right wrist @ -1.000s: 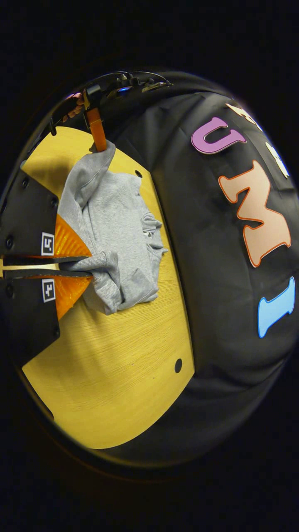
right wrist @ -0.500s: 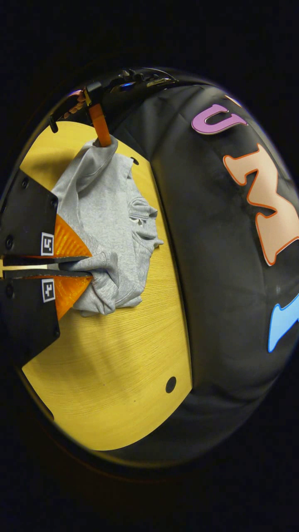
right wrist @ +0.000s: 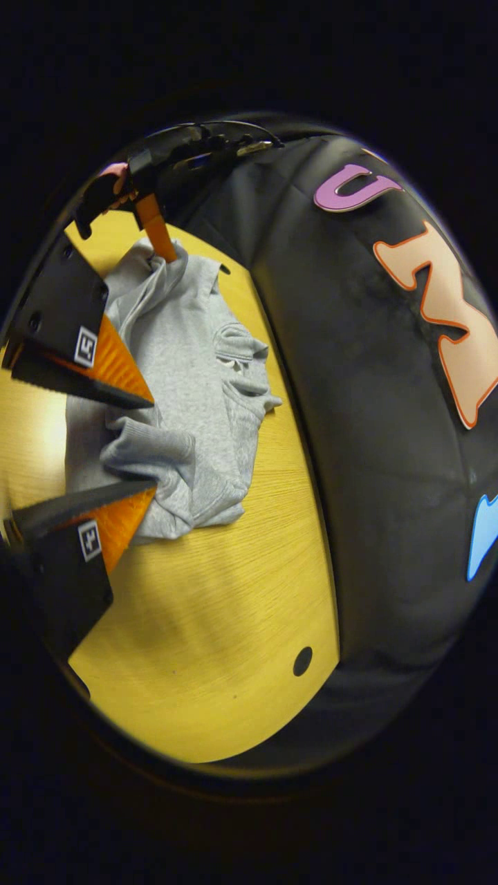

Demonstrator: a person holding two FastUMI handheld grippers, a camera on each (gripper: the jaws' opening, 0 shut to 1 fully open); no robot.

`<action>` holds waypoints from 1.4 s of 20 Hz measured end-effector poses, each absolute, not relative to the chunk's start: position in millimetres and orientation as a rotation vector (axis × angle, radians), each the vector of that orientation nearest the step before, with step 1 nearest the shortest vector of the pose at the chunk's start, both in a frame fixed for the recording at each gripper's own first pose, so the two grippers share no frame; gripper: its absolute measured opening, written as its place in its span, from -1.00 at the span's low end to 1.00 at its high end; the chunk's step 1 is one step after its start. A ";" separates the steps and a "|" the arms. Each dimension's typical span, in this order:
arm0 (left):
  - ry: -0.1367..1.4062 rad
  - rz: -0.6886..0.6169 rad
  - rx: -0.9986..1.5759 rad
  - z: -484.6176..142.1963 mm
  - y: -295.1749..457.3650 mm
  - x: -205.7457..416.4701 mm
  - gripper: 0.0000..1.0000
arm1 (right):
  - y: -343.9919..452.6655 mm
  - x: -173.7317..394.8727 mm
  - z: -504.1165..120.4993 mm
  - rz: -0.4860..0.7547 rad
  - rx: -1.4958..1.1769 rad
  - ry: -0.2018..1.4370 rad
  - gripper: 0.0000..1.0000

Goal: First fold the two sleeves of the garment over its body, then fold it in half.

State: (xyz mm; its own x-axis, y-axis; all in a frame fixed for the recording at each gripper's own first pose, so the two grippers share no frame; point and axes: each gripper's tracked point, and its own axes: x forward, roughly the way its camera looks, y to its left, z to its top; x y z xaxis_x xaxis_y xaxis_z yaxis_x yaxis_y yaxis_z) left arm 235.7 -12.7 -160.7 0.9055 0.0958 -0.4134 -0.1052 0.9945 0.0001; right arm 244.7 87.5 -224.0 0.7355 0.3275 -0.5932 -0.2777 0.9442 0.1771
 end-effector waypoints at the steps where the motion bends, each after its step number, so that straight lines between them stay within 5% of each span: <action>1: 0.425 0.128 0.008 -159.5 -5.6 233.9 0.15 | 88.6 244.0 -221.3 0.343 0.073 0.655 0.56; 3: 0.421 0.131 0.048 -147.3 -0.1 223.9 0.99 | 92.2 244.8 -201.5 0.357 0.062 0.590 0.79; 5: 0.380 0.095 0.058 -123.2 -8.7 212.2 0.90 | 93.0 233.2 -159.2 0.371 0.073 0.491 0.95; 14: 0.247 0.010 -0.025 -60.5 -40.2 111.3 0.89 | 70.6 140.4 -61.8 0.315 -0.034 0.261 0.86; 21: 0.261 -0.052 0.039 -73.4 -44.1 29.9 0.90 | 69.4 32.7 -70.7 0.306 -0.040 0.261 0.95; 28: 0.338 -0.129 0.052 -107.1 -58.3 3.1 0.89 | 73.1 0.3 -93.8 0.280 0.001 0.321 0.95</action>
